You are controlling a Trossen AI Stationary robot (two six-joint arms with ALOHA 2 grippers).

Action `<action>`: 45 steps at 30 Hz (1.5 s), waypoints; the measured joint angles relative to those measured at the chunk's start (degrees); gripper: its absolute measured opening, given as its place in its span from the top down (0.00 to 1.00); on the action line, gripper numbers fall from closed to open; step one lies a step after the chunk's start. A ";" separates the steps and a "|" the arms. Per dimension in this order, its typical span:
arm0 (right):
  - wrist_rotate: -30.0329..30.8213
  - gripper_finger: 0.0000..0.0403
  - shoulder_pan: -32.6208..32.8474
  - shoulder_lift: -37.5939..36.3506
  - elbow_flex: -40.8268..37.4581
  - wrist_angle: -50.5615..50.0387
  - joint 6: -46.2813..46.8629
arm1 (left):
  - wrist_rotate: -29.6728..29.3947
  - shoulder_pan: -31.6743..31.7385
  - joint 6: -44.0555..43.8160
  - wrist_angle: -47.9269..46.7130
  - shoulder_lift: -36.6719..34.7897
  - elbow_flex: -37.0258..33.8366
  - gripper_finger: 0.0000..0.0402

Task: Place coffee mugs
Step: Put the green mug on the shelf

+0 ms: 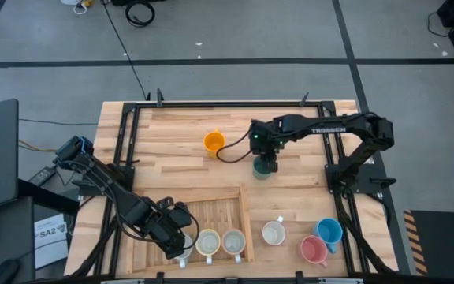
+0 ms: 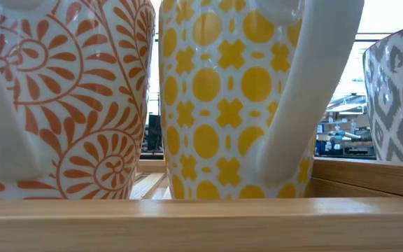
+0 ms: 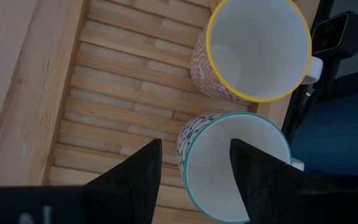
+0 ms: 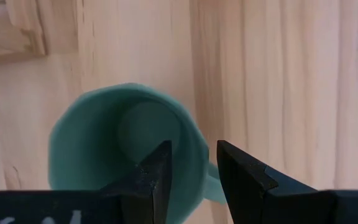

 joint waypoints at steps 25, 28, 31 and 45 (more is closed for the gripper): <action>2.87 0.72 0.00 2.23 0.00 -0.63 0.43 | 0.00 0.00 -0.07 0.02 0.04 0.00 0.51; 2.87 0.77 0.00 2.23 0.00 -0.63 0.44 | 0.00 0.00 -0.07 0.02 0.04 0.00 0.51; 2.76 0.83 0.00 2.23 0.00 -0.68 0.44 | 0.00 0.00 -0.07 0.02 0.04 0.00 0.51; 1.28 0.92 0.00 2.13 0.09 -0.63 0.50 | 0.00 0.00 -0.07 0.00 0.04 0.00 0.51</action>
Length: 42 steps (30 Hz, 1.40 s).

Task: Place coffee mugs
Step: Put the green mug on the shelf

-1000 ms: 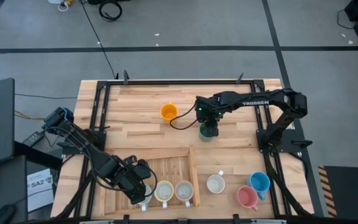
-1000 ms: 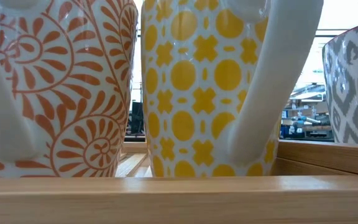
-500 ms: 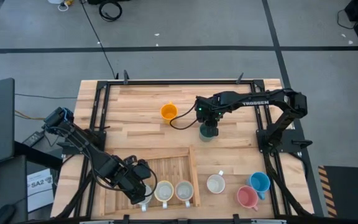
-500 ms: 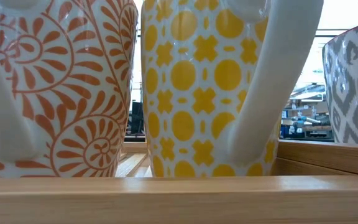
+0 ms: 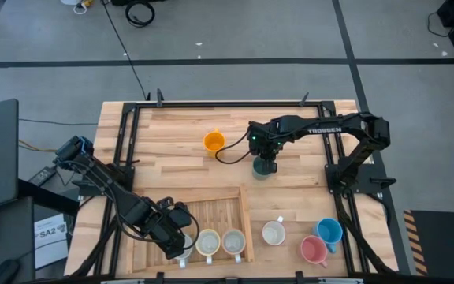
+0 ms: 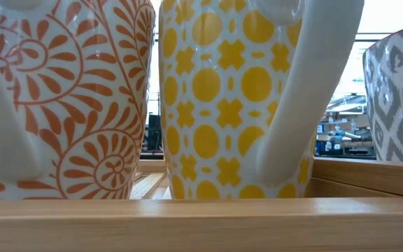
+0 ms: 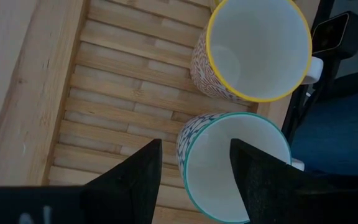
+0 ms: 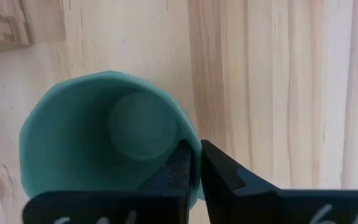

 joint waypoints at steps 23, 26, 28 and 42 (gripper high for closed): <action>2.08 0.95 0.04 0.19 23.49 -7.57 -0.06 | -0.55 -0.02 0.05 -0.09 -3.06 -0.02 0.51; 1.76 0.95 0.41 0.18 27.85 -7.18 -0.04 | -0.60 -0.02 0.04 -0.09 -3.06 -0.02 0.51; 1.71 0.95 1.04 0.12 30.09 -6.25 0.03 | -0.59 -0.02 0.04 -0.09 -3.06 -0.02 0.51; -3.14 0.95 10.52 0.12 31.74 2.78 6.39 | 0.02 -0.02 0.04 -2.03 -3.08 -0.02 0.51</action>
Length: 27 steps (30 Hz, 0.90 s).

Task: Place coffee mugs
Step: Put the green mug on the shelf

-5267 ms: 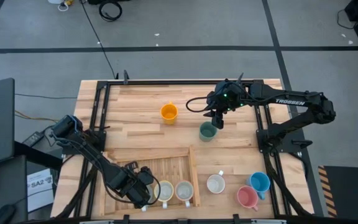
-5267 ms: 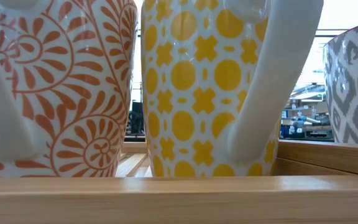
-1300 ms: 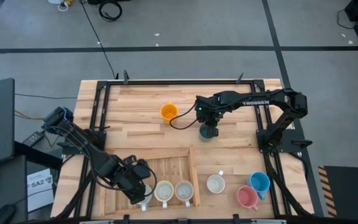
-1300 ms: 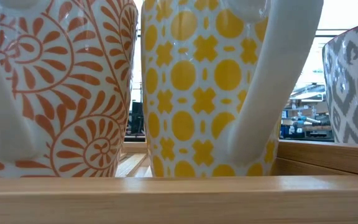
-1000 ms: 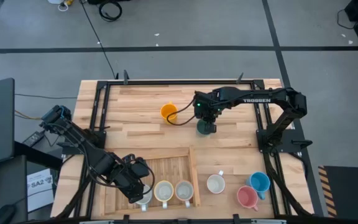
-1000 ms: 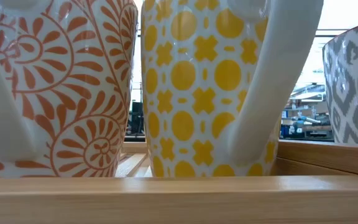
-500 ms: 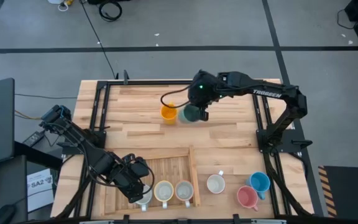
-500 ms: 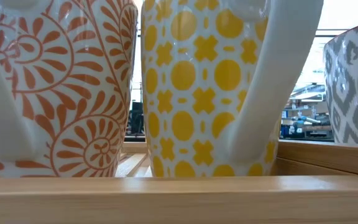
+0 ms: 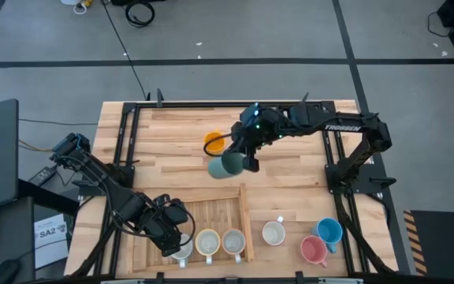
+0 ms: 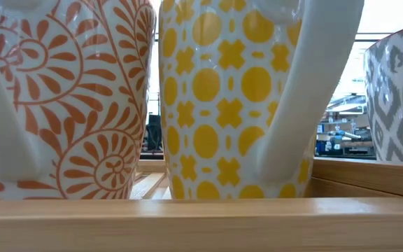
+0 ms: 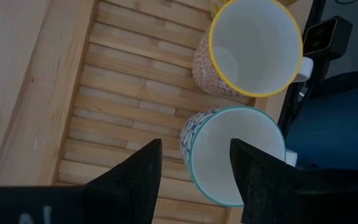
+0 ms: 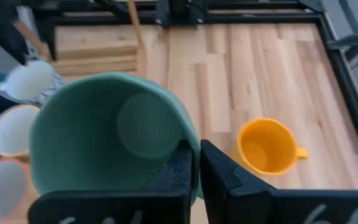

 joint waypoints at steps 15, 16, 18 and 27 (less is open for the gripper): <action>-3.15 0.95 7.83 10.39 0.11 1.32 3.79 | 0.04 0.00 -0.02 -0.60 -0.02 0.00 0.51; -3.39 0.95 8.06 11.37 0.24 1.25 3.79 | 0.04 0.00 -0.01 -0.59 -0.02 0.00 0.51; -3.51 0.95 8.37 13.42 0.94 0.98 3.74 | 0.03 0.00 -0.01 -0.61 -0.02 0.00 0.51; -5.49 0.95 8.50 21.56 7.90 -3.67 3.68 | 0.02 0.00 0.00 -0.57 -0.02 0.00 0.51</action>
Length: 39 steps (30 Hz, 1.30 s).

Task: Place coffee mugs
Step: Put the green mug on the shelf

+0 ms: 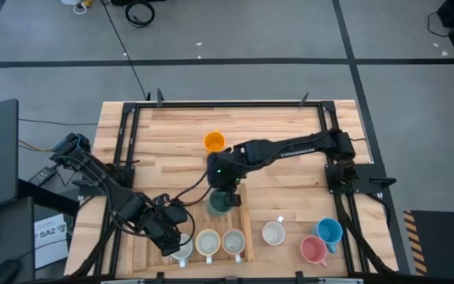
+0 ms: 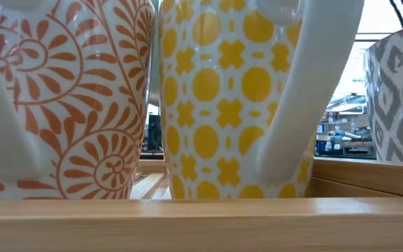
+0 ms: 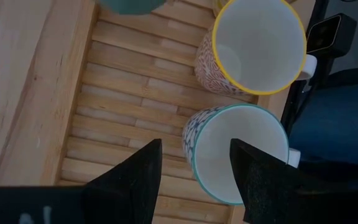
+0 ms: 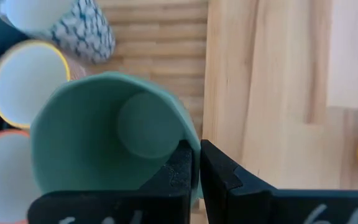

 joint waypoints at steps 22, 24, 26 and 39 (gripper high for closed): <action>0.20 0.95 0.75 6.44 0.97 -7.06 -0.02 | 0.08 -0.02 -0.02 0.07 0.00 0.00 0.51; 0.73 0.95 0.85 6.75 0.95 -7.31 -0.02 | 0.05 0.00 -0.04 0.07 0.00 0.00 0.51; 0.66 0.95 0.87 7.22 0.97 -7.57 -0.02 | 0.07 -0.02 -0.02 0.09 0.00 0.00 0.51; 1.01 0.92 0.93 7.93 0.88 -8.14 -0.69 | 0.00 0.00 -0.02 0.04 0.00 0.00 0.51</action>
